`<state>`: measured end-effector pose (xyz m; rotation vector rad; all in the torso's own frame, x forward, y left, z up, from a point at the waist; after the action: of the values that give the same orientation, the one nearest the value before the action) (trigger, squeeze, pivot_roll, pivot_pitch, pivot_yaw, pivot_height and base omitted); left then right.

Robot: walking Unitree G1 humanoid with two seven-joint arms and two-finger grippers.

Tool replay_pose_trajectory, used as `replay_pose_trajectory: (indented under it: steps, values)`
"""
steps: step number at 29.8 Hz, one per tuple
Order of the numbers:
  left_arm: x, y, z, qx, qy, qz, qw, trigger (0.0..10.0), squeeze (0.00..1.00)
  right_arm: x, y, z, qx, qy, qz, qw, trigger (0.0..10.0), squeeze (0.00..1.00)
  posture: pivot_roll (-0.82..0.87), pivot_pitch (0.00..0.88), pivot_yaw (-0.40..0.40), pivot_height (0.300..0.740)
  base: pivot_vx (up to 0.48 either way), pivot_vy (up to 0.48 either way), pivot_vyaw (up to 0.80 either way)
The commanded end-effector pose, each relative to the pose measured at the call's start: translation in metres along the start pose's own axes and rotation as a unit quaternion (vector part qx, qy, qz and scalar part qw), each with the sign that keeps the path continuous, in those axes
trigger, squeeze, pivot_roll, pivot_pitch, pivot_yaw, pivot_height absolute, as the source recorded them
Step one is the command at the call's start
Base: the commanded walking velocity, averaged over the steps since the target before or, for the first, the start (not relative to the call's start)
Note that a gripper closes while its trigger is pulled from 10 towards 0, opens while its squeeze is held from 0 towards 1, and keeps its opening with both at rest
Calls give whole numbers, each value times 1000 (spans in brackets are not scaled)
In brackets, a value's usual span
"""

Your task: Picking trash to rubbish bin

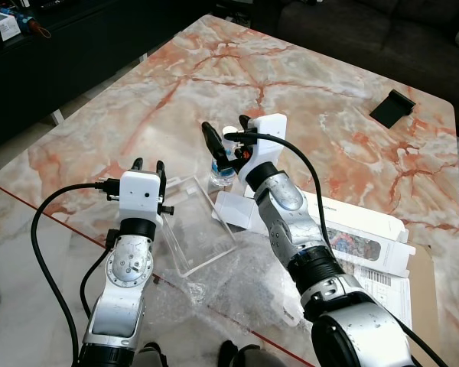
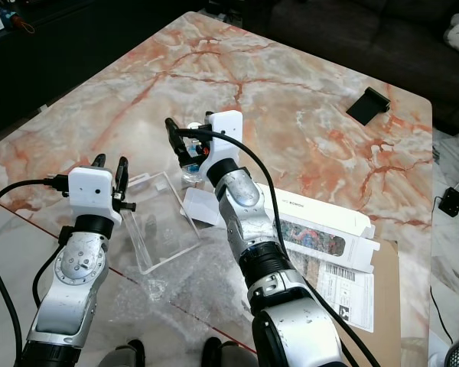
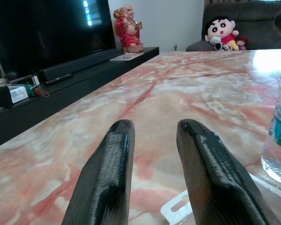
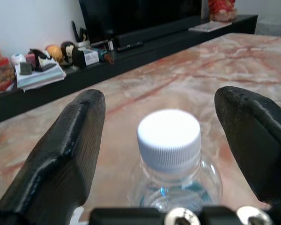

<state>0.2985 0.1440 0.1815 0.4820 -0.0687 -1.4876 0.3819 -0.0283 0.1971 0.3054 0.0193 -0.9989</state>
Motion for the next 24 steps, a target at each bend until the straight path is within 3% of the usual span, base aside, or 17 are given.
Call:
replay_pose_trajectory:
  steps: [1, 24]
  values:
    - [3, -1, 4, 3, -1, -7, 1000, 10000, 0, -3, 3, -1, -7, -3, 8, 1000, 0, 0, 136, 209, -177, 740, 0, 0, 0]
    - [4, -1, 3, 0, -2, -7, 1000, 10000, 0, -6, 3, -2, -7, 0, 19, 1000, 0, 0, 136, 218, -181, 740, 0, 0, 0]
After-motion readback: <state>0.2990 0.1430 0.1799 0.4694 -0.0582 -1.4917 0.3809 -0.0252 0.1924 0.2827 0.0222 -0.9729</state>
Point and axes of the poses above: a point about 5 cm out from each wrist's last joint towards the gripper, its own y axis pointing out of the wrist towards the gripper, its own z axis along the axis of the wrist's last joint, x = y × z, the point moved 1 cm from there along y, pointing out of the wrist towards the gripper, and after that the axes turned 3 degrees about y, right-handed, at the moved point
